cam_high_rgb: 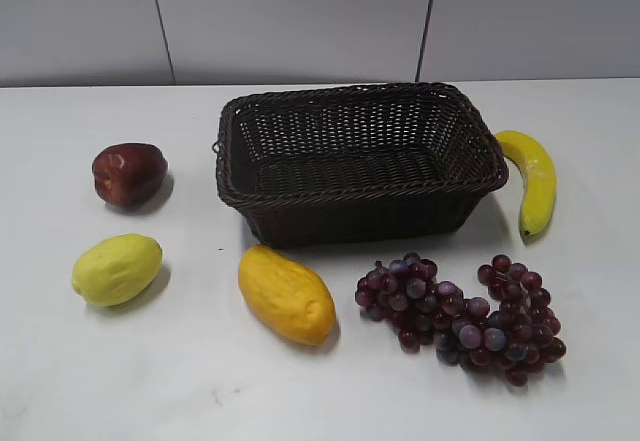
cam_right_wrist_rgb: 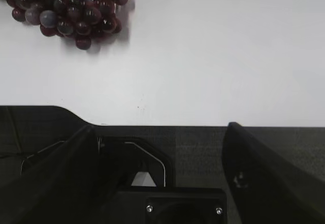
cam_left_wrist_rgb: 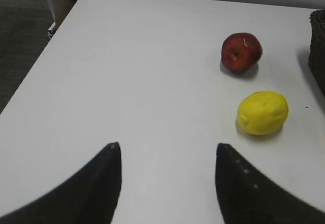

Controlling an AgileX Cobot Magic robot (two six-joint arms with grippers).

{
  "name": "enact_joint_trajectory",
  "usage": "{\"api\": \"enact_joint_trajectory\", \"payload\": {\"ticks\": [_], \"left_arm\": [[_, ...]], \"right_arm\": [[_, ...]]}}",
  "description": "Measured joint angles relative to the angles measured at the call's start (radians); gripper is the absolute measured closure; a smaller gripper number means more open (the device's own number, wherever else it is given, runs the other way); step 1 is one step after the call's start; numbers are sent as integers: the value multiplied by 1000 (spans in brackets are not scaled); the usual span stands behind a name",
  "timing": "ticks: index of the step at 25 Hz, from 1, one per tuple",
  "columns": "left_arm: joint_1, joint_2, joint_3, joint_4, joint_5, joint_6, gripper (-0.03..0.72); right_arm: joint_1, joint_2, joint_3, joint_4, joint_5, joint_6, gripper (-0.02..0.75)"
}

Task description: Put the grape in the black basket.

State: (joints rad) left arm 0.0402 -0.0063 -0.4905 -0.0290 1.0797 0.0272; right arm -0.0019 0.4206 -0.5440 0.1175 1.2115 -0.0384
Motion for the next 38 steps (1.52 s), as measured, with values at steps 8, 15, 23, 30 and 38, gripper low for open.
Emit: {"api": "enact_joint_trajectory", "payload": {"ticks": [8,15,23,30,38], "left_arm": [[0,0,0,0,0,0,136],[0,0,0,0,0,0,136],[0,0,0,0,0,0,136],[0,0,0,0,0,0,136],[0,0,0,0,0,0,136]], "right_arm": [[0,210,-15,1,1,5,165],[0,375,-110,1,2,4,165],[0,568,-258,3,2,2,165],[4,706,-358,66,1,-65,165],[246,866,-429,75,1,-117,165]]}}
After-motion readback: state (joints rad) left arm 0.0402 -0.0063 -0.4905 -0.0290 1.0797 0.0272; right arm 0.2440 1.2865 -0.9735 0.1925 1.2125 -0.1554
